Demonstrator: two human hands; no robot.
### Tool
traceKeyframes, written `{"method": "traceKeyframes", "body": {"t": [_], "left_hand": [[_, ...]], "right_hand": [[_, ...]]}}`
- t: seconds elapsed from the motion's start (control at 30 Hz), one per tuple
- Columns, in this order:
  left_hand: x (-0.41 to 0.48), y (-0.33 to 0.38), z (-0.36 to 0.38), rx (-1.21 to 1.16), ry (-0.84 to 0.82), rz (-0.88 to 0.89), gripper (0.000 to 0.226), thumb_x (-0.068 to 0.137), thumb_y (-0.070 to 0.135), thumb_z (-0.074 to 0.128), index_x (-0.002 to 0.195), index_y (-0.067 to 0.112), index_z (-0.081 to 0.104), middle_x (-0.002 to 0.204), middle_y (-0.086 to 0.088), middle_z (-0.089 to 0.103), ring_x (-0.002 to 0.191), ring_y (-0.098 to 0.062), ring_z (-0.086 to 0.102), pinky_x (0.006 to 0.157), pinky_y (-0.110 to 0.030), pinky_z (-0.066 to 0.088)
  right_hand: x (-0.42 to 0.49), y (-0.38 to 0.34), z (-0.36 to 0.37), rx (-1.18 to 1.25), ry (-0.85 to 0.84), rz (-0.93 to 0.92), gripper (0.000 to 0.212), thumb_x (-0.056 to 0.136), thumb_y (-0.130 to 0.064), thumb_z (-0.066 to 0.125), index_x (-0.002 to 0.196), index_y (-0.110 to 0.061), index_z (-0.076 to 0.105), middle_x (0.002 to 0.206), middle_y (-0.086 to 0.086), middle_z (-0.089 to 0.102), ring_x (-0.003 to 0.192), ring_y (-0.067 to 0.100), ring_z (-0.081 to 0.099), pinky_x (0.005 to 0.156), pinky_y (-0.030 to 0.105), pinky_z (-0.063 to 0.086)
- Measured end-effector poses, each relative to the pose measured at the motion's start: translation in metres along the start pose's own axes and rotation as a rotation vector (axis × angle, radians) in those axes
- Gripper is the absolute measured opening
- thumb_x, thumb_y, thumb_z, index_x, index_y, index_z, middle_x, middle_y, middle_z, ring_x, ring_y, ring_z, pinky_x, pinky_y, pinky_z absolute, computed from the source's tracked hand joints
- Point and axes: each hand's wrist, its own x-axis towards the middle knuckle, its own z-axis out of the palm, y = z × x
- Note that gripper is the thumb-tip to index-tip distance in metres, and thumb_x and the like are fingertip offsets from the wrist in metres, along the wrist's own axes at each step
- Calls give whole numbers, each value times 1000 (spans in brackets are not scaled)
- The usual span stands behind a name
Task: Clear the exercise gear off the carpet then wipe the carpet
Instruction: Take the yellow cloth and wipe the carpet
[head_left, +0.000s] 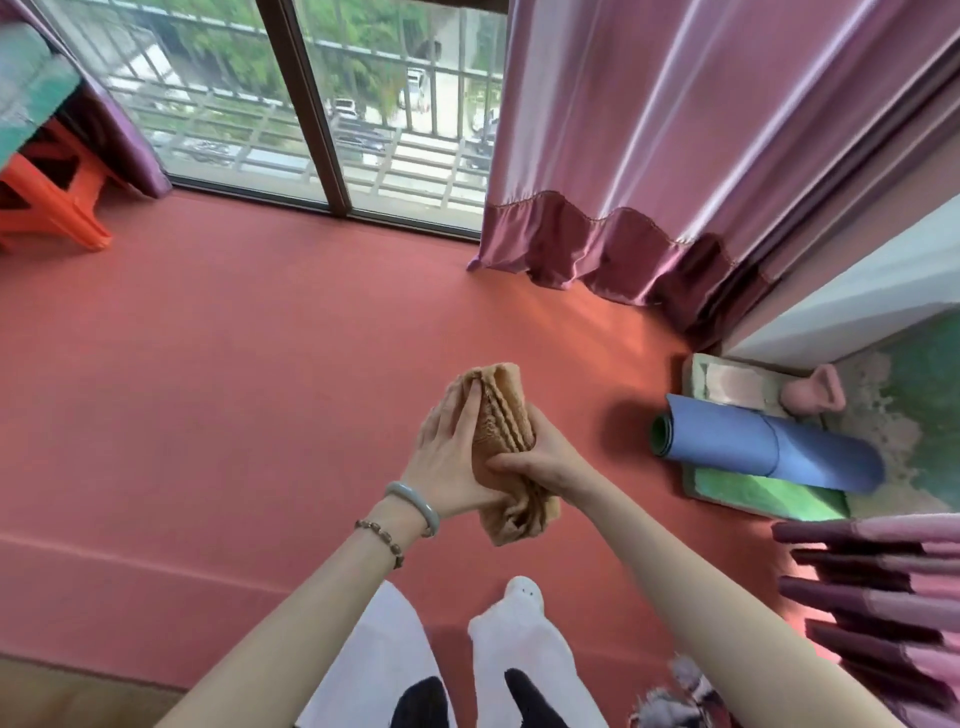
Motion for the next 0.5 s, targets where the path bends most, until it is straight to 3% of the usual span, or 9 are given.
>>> {"method": "traceKeyframes", "body": {"t": [0.13,0.23,0.33,0.5], "left_hand": [[11,9,42,-4,-1,53,125,58,64,72,140,39,-20,155,8,-14,144,-13,-12,118,-37,1],[14,-13,58,54,-6,-47,119,65,54,74,142,38,-15,156,9,-12,144,-13,-8,117,-40,5],[31,-55,82,130,-34,-159,110,71,53,71,147,31,-7,157,5,-7,145,-16,-4,118,-41,8],[86,-149,164,311,-128,-257,96,82,54,58,149,20,-3,158,-2,-2,145,-20,0,116,-37,7]], "right_hand": [[5,39,-54,-25,82,50,72,55,-17,78,118,-14,45,108,1,60,96,11,58,80,16,46],[26,70,-78,-94,111,88,71,64,-9,82,123,-12,43,113,4,60,104,18,57,90,28,43],[55,105,-92,-163,138,107,71,62,-16,80,122,-17,43,114,3,60,107,20,57,99,39,44],[129,185,-107,-242,198,113,70,69,-12,76,128,-17,39,112,-1,55,104,18,53,93,32,41]]}}
